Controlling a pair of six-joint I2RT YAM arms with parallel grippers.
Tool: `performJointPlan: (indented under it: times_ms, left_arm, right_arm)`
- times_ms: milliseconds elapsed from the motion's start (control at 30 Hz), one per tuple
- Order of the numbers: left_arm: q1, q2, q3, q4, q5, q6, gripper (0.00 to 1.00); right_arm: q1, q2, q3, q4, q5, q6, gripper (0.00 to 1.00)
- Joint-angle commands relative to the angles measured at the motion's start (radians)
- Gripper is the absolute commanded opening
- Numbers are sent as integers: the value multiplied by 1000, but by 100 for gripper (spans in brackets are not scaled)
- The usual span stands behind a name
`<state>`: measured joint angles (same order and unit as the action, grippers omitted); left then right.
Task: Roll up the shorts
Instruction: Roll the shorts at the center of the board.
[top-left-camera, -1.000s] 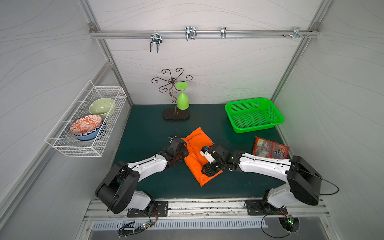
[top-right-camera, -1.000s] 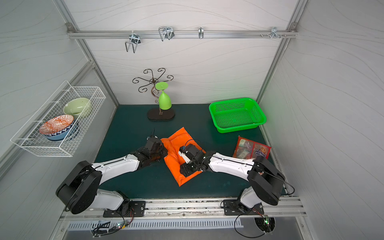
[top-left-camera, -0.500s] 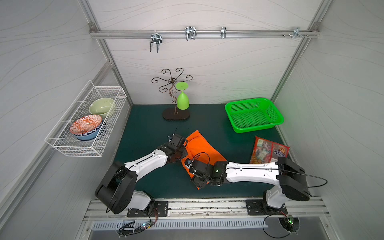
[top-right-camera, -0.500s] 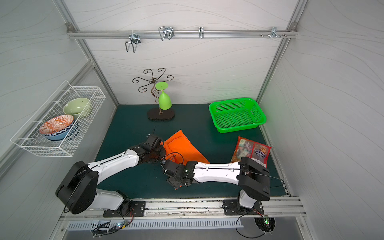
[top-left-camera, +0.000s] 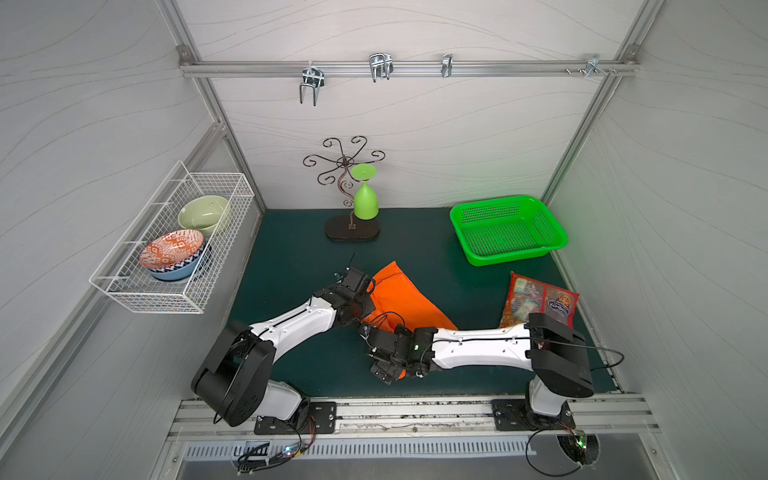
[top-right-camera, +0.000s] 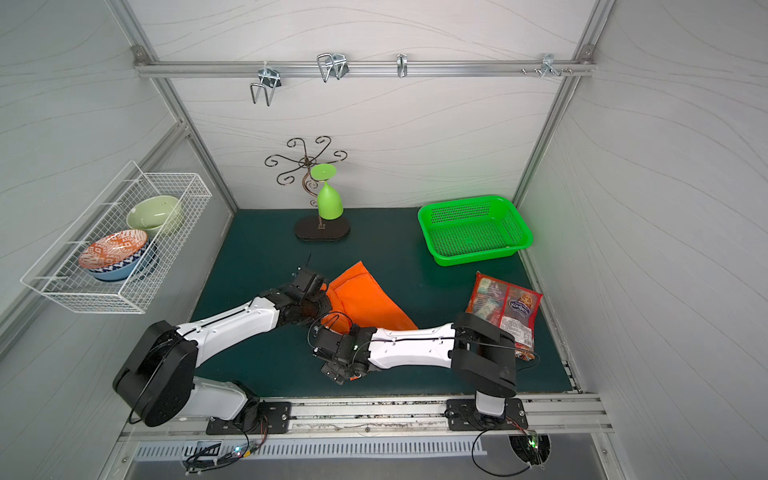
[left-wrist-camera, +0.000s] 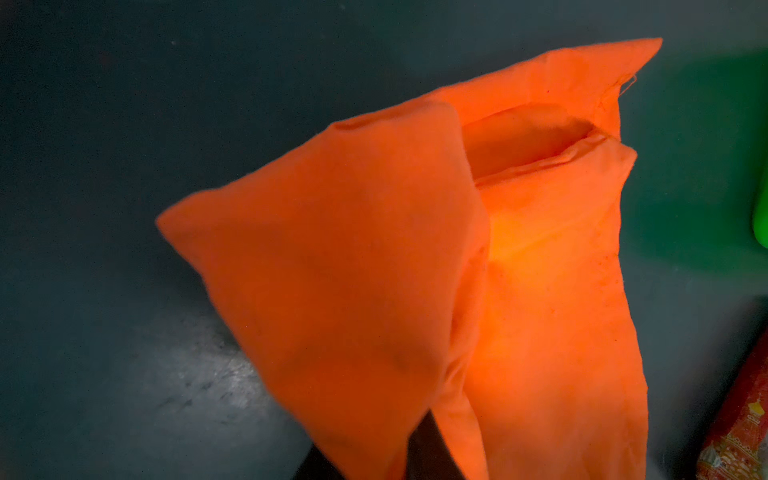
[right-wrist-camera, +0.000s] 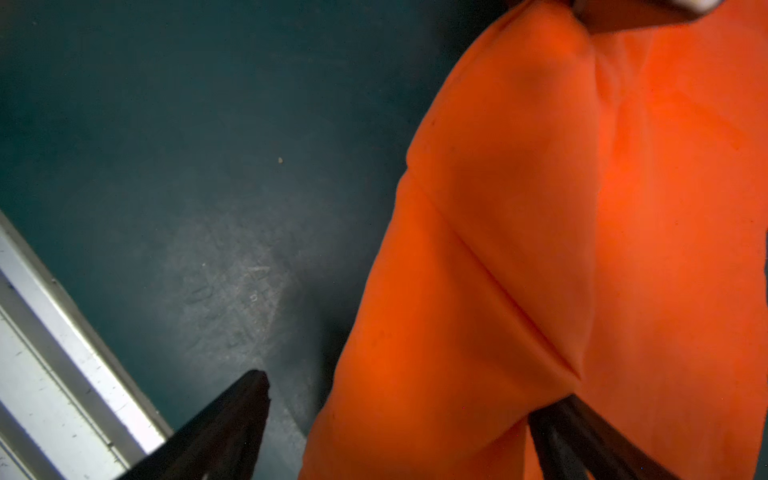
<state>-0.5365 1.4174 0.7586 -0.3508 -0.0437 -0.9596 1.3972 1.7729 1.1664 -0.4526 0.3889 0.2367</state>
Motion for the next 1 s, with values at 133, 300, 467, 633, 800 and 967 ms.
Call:
performJointPlan:
  times_ms: [133,300,467,633,800,967]
  left_arm:
    - [3,29,44,-46,53,-22,0]
    - [5,30,48,-47,72,-21,0]
    - [10,26,61,-70,63,-18,0]
    - [43,9,84,-99,40,9,28]
    - [94,-65,92,-101,44,48,52]
    - [98,-158,63,-101,37,78,56]
  right_arm:
    - [13,95,29,-35,132,37,98]
    - [11,91,13,-17,161,26,67]
    - [-51,42,-56,68,-81,16,33]
    - [-169,-30,-187,225,-403,55,27]
    - [-257,-67,-280,357,-654,108,28]
    - [-388,-33,-366,559,-929,276,30]
